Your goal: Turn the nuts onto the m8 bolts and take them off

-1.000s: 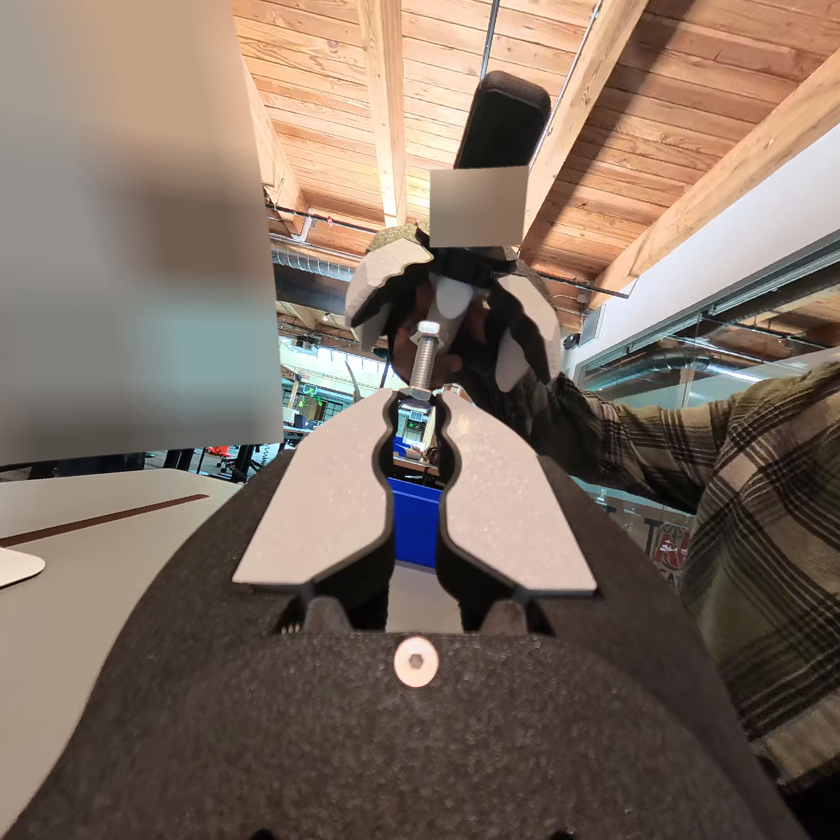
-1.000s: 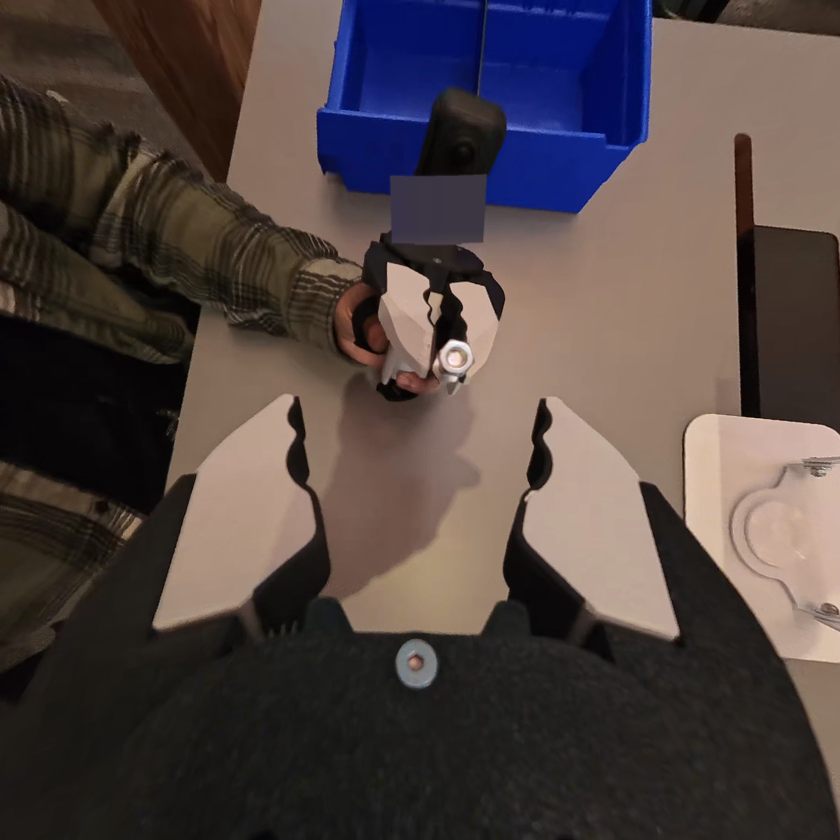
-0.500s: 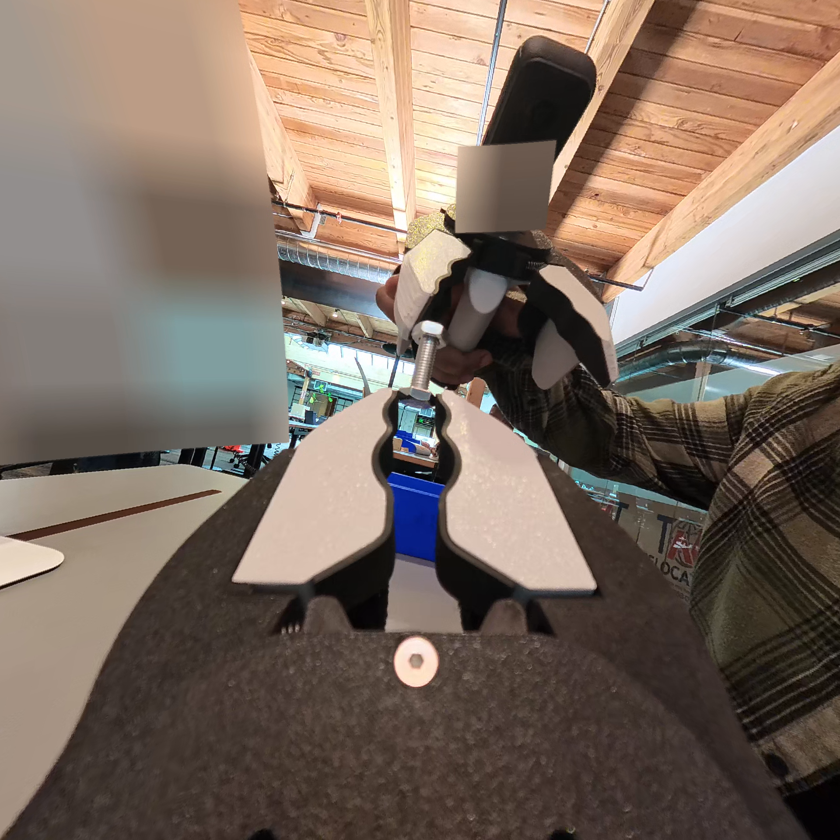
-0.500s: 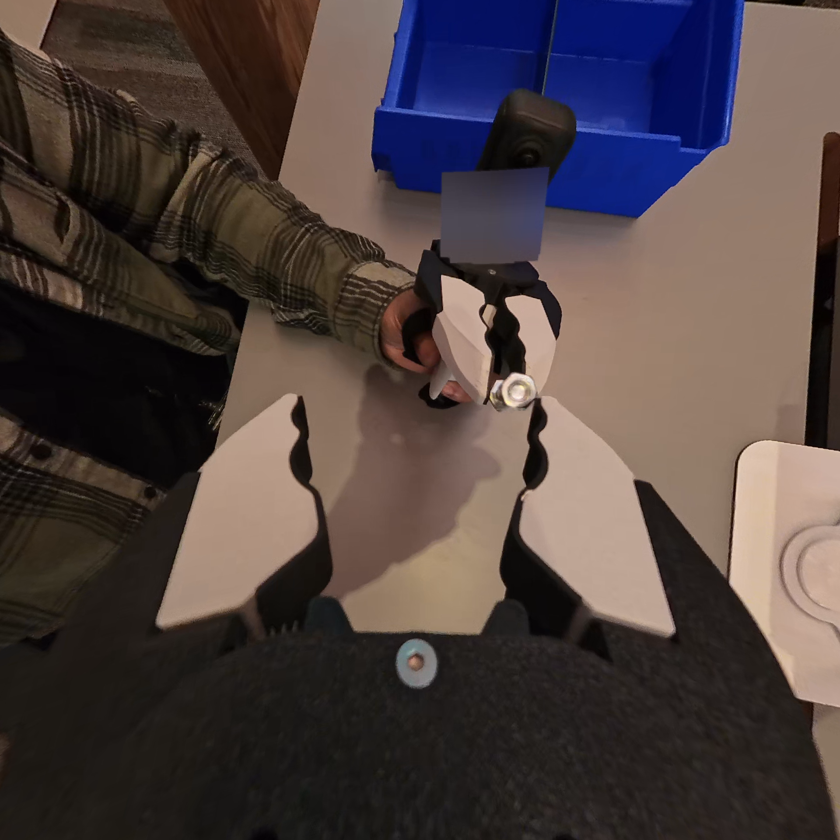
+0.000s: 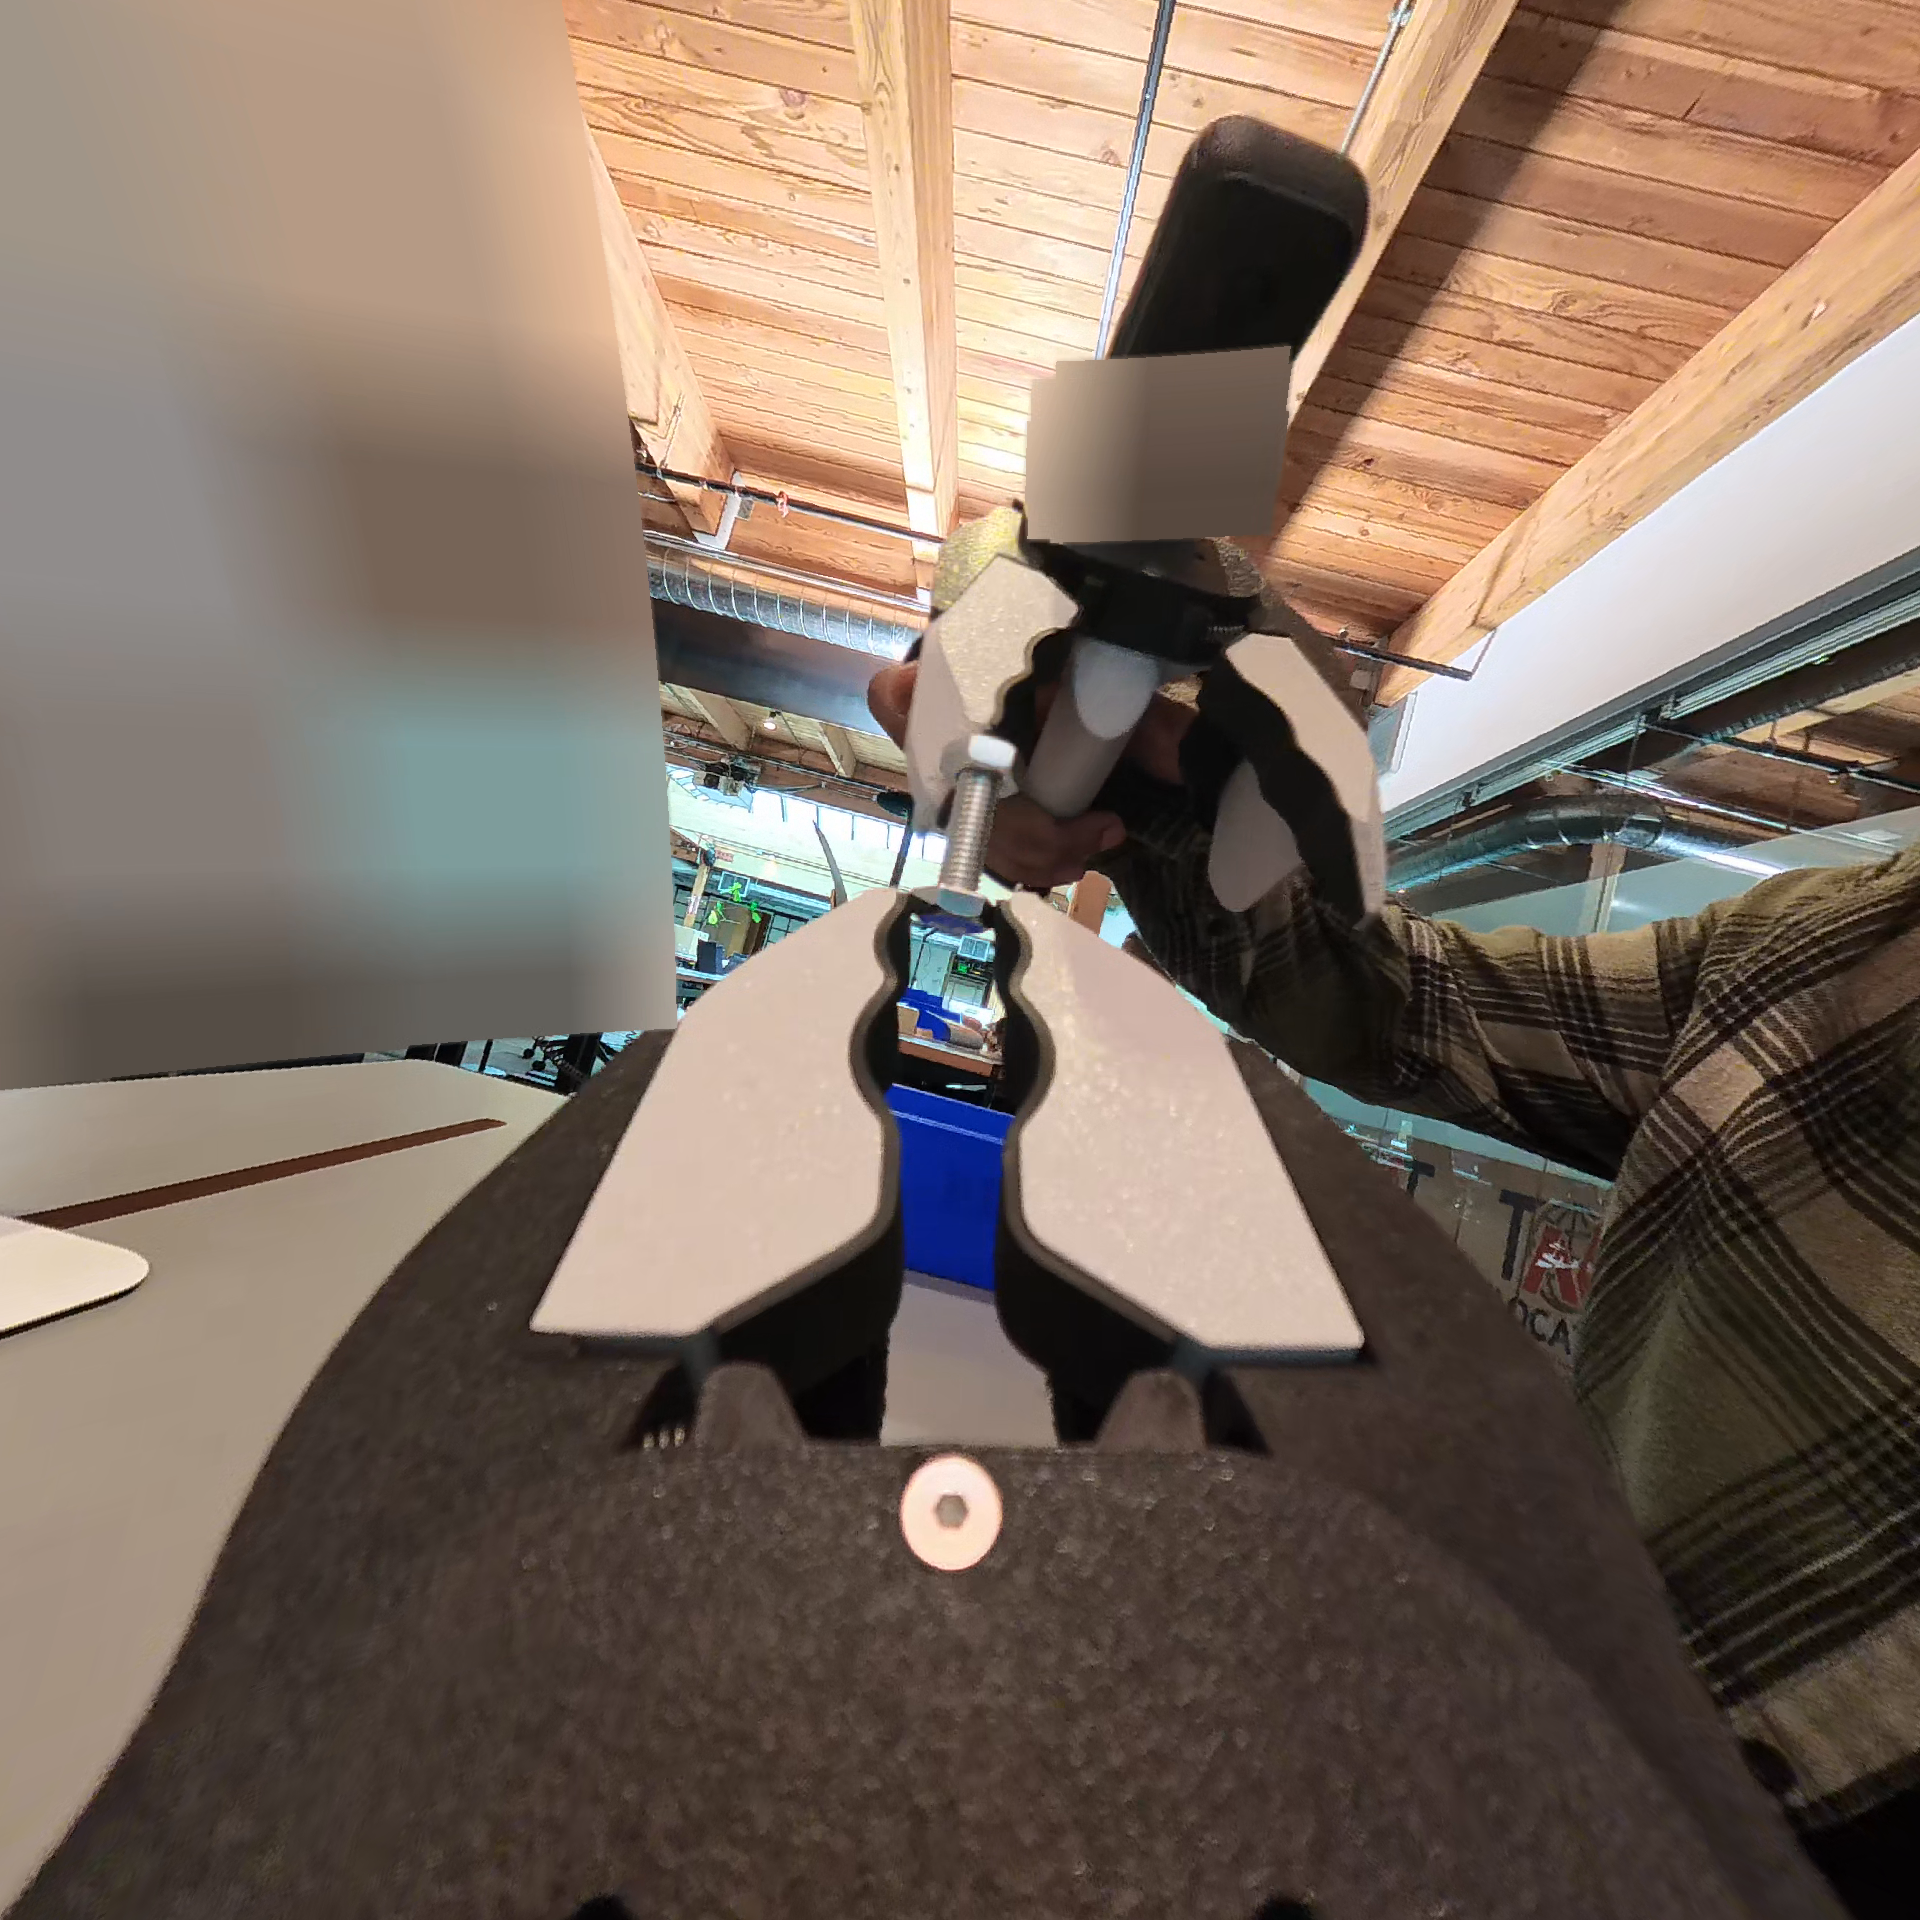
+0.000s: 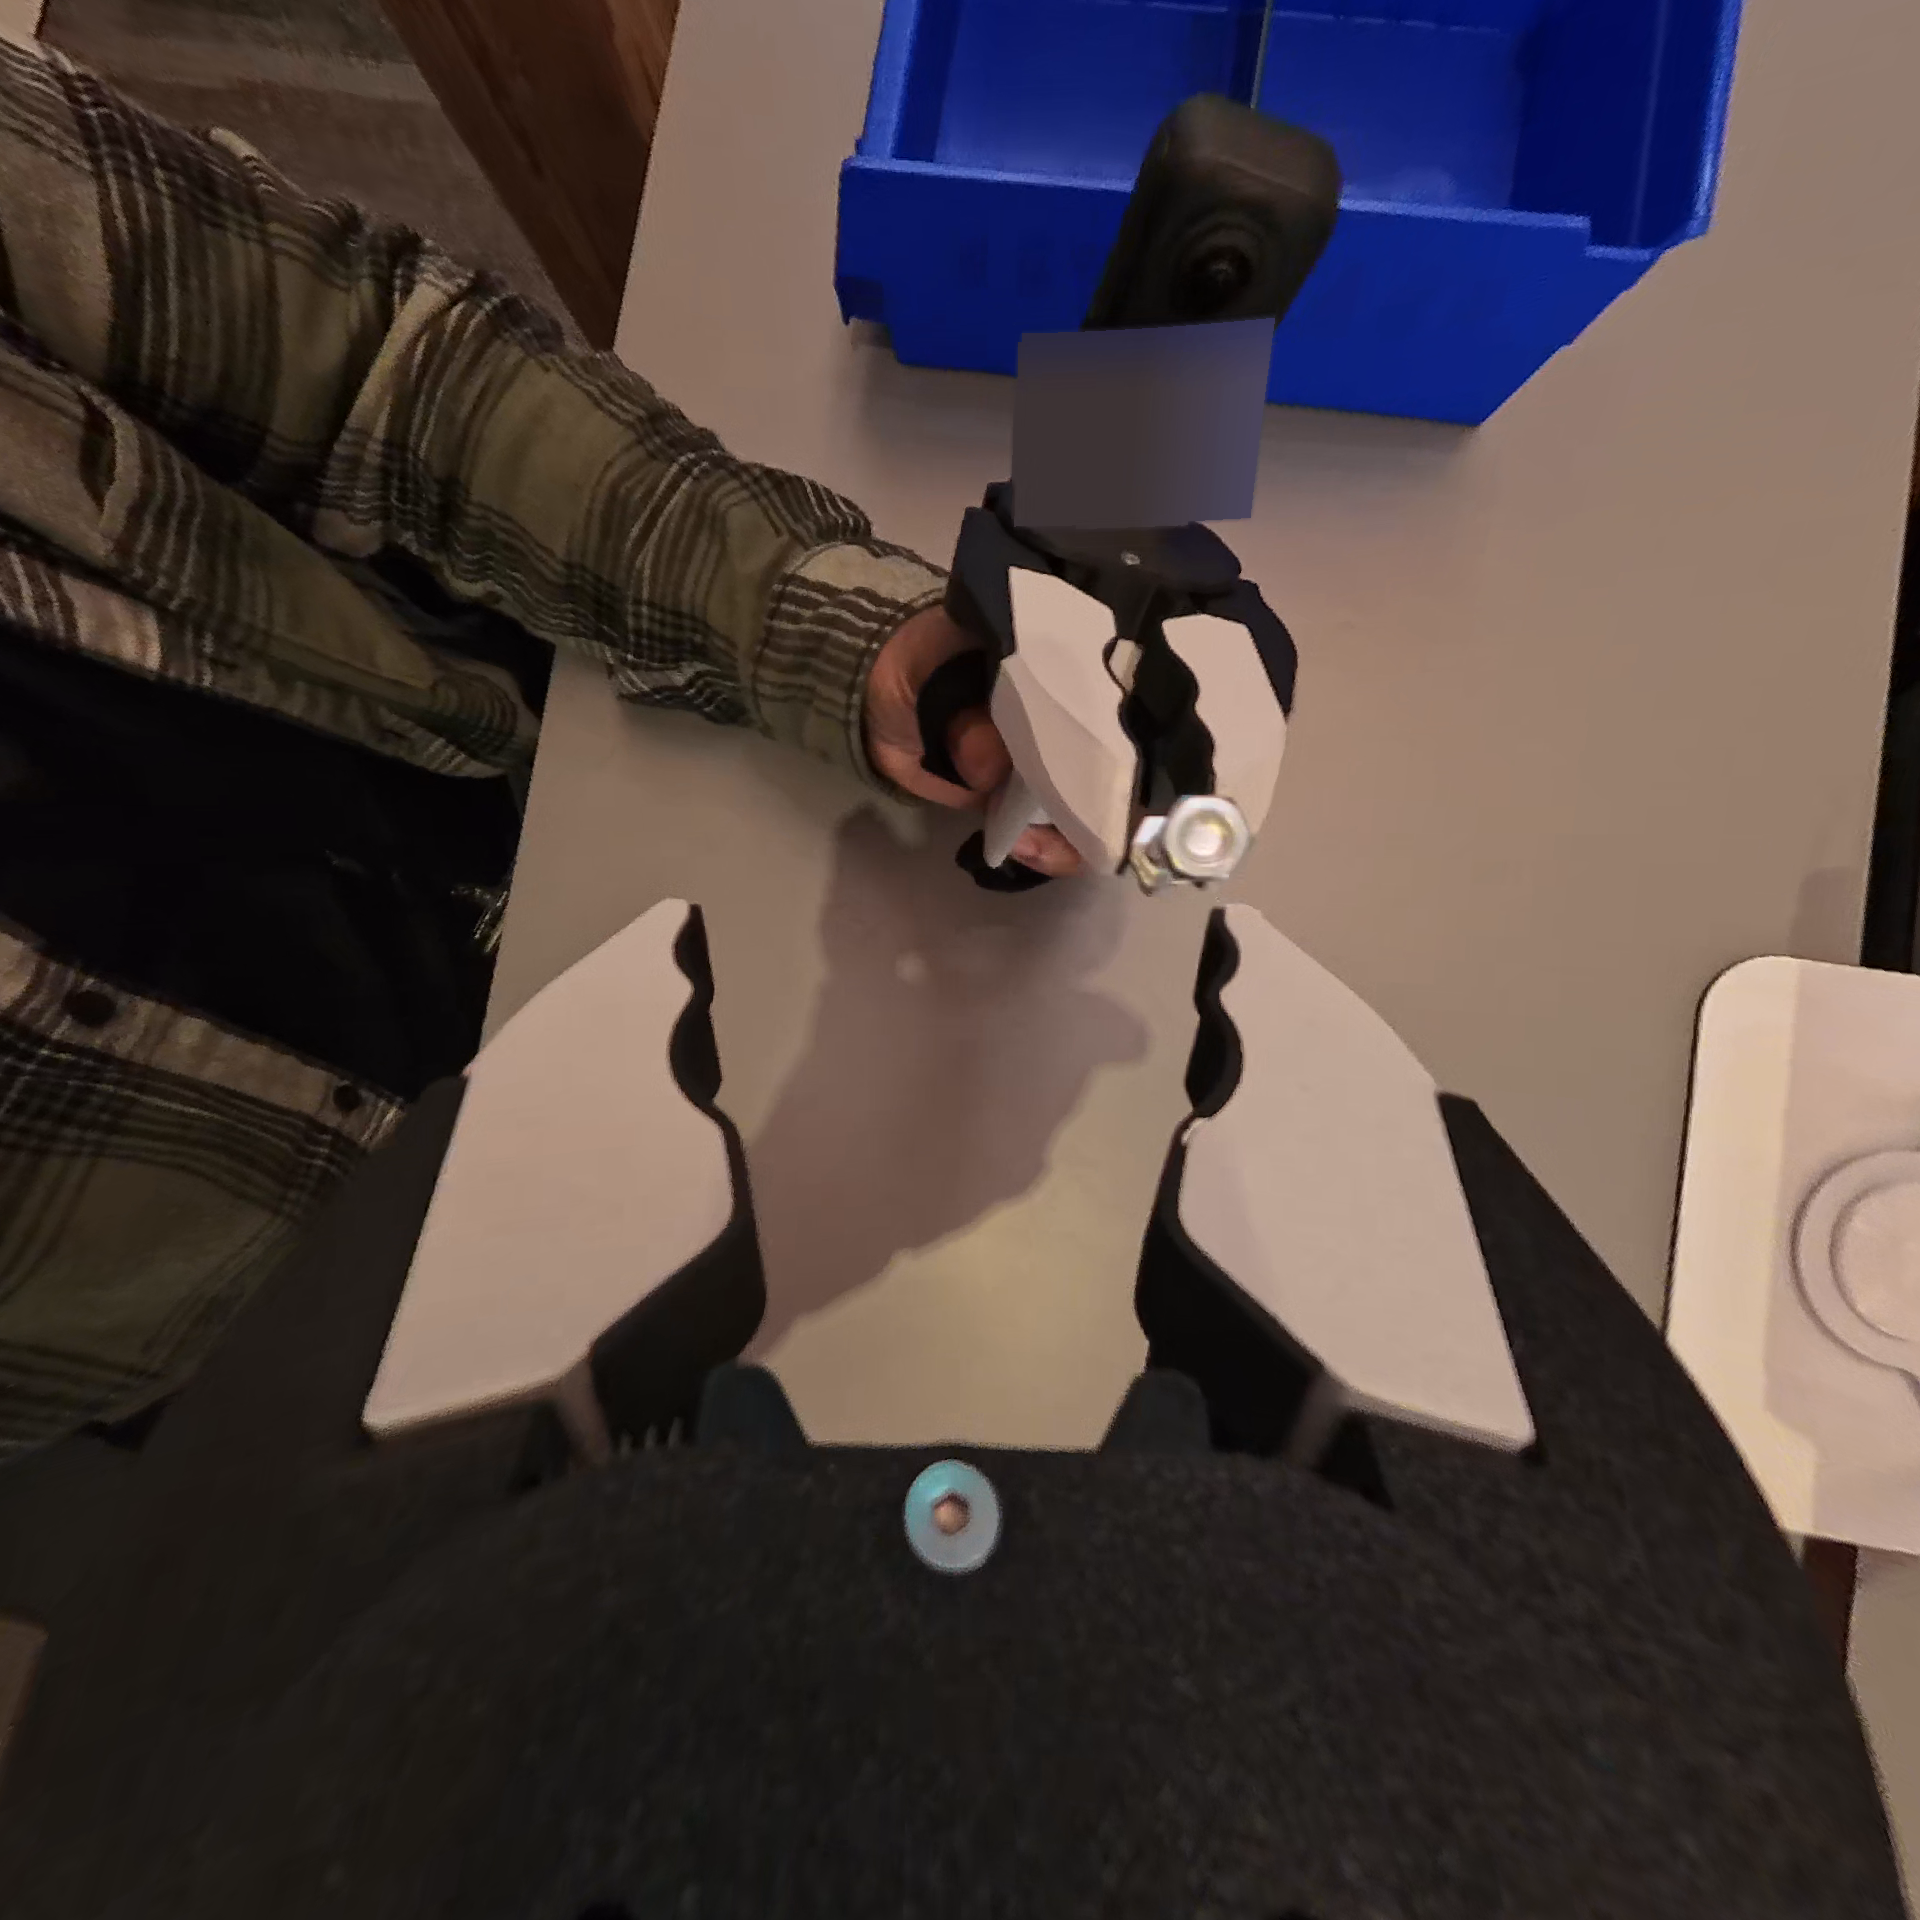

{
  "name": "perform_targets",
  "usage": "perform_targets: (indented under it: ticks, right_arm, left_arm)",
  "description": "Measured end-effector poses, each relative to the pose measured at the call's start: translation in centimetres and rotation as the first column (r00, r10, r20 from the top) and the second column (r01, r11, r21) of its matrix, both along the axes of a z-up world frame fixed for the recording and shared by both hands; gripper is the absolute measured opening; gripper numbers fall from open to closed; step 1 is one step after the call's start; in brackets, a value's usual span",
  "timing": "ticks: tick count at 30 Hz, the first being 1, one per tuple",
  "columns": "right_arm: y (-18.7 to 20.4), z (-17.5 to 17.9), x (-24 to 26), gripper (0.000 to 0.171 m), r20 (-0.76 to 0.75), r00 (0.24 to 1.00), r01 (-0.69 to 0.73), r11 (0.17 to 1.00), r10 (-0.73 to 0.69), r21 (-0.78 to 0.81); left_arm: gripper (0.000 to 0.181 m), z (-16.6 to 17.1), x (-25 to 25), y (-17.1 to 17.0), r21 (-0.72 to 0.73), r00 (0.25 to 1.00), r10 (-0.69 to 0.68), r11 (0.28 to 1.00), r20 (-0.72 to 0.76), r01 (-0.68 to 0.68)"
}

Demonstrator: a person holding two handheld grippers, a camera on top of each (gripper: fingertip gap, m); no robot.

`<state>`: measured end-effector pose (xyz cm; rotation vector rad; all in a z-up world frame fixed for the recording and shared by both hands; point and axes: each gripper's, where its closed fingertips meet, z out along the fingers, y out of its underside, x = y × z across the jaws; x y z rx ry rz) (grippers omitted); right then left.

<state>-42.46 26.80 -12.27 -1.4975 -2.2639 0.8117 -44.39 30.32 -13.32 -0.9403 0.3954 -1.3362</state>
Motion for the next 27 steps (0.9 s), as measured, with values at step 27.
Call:
perform_targets:
  ticks: [27]
  right_arm:
    - [0.1, 0.5, -0.8, 0.085, -0.029, 0.999, 0.021, 0.999, -0.022, -0.033]
  left_arm:
    - [0.014, -0.3, 0.9, -0.1, -0.009, 1.0, -0.02, 1.0, -0.021, 0.019]
